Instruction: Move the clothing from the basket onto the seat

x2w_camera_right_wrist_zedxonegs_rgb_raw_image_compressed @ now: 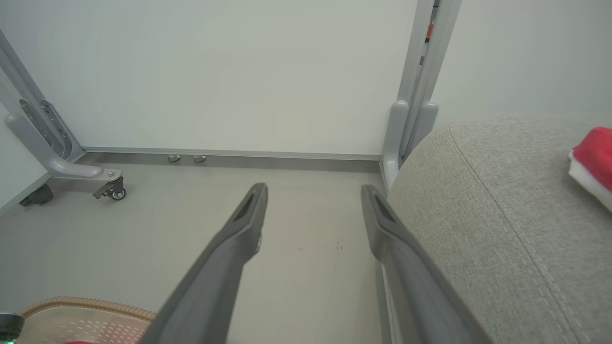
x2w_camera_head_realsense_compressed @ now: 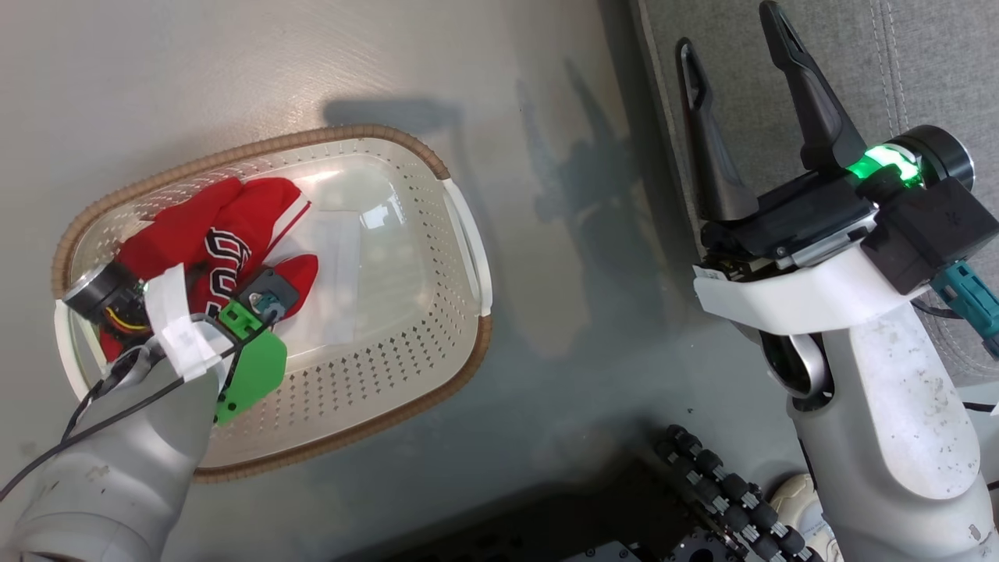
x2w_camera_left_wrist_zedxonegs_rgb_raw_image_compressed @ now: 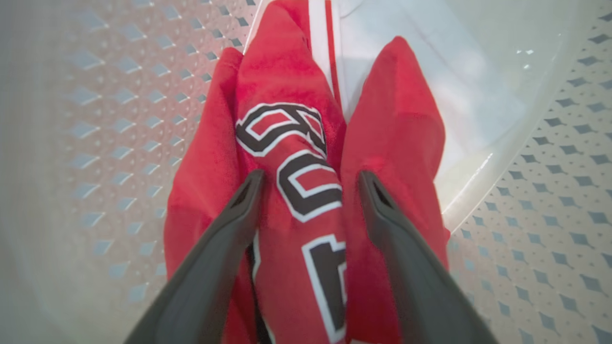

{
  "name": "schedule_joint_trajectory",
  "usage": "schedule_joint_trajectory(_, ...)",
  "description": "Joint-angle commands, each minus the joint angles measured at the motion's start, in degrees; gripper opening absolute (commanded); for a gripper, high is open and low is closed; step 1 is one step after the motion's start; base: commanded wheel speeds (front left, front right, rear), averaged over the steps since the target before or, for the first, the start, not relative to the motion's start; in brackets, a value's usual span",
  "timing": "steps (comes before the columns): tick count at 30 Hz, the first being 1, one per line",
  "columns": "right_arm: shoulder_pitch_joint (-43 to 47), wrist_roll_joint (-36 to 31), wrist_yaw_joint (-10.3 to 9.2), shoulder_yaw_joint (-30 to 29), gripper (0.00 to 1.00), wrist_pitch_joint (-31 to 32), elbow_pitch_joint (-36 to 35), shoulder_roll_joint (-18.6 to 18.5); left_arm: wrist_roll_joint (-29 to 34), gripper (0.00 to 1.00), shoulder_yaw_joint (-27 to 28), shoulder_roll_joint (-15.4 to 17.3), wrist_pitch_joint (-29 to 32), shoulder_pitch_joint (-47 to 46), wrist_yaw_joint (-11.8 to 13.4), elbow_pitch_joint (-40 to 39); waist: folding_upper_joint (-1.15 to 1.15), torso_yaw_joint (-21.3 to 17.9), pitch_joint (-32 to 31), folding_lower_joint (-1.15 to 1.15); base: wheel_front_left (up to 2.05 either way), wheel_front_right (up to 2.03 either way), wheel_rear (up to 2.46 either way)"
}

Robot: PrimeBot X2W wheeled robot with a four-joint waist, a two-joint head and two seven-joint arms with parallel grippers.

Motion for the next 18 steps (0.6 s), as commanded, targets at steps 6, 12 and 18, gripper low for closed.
schedule_joint_trajectory(6,-0.1,-0.1,-0.06,-0.2,1.0,0.0,-0.4,-0.1,1.8,1.0,-2.3,-0.1,4.7,-2.9,1.3,0.3,0.6,0.3,0.4,-0.01,0.0,0.0,0.0)
schedule_joint_trajectory(12,-0.1,-0.4,-0.06,-0.2,1.0,0.0,-0.5,-0.1,2.3,1.0,-3.7,-0.5,10.7,-3.4,0.9,0.4,0.6,0.1,1.1,-0.01,0.0,0.0,0.0)
schedule_joint_trajectory(18,0.1,-0.9,-0.06,-0.2,1.0,0.0,-0.7,-0.1,1.9,0.36,-4.3,0.0,17.0,-3.2,0.0,0.4,0.6,-0.5,1.9,-0.01,0.0,0.0,0.0)
